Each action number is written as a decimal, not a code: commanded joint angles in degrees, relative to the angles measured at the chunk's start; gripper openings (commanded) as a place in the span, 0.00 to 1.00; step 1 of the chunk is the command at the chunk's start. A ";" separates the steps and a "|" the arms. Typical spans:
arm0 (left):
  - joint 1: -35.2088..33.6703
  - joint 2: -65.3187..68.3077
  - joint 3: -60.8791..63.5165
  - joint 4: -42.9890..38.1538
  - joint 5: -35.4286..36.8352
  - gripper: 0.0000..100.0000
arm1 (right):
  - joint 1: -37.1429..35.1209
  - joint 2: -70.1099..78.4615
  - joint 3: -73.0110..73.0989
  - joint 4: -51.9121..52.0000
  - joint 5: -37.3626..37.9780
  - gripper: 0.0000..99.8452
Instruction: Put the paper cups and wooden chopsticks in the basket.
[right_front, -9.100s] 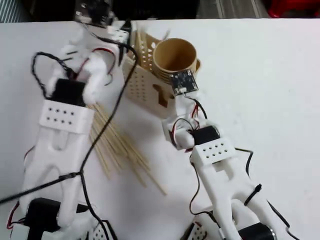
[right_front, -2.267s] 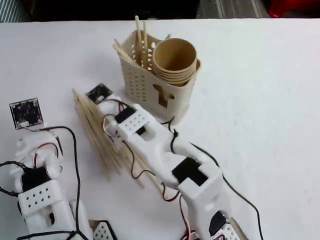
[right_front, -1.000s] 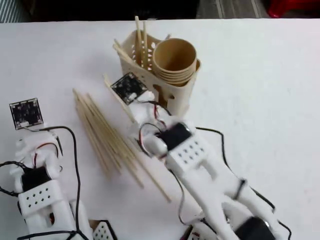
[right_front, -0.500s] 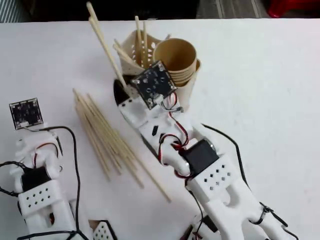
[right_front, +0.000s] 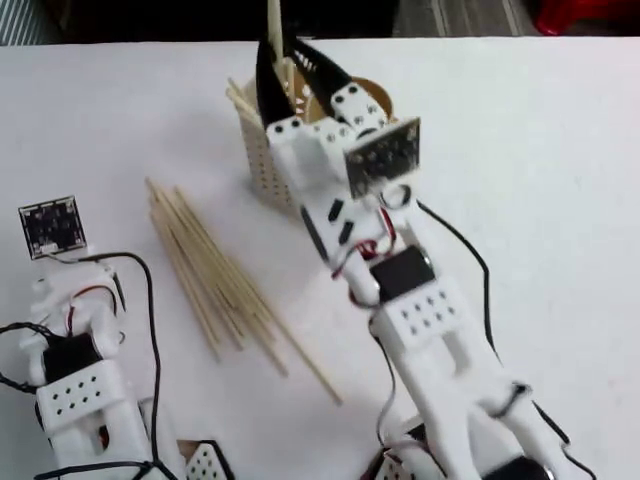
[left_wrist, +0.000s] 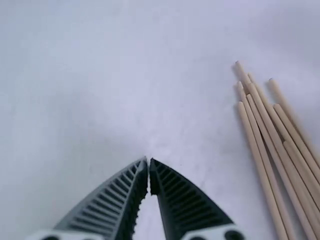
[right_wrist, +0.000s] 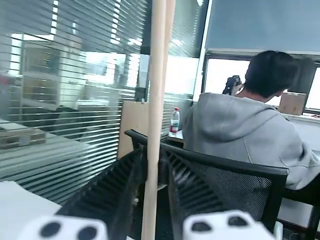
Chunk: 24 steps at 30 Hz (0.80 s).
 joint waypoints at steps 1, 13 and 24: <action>-0.31 -0.92 -0.26 -1.23 0.35 0.04 | 1.98 7.25 -0.62 -9.63 0.70 0.02; -0.31 -0.92 -0.18 -1.23 0.35 0.04 | 2.07 24.04 -0.62 -19.74 1.05 0.02; -0.31 -0.92 -0.18 -1.23 0.35 0.04 | 0.92 5.93 0.70 9.80 0.79 0.09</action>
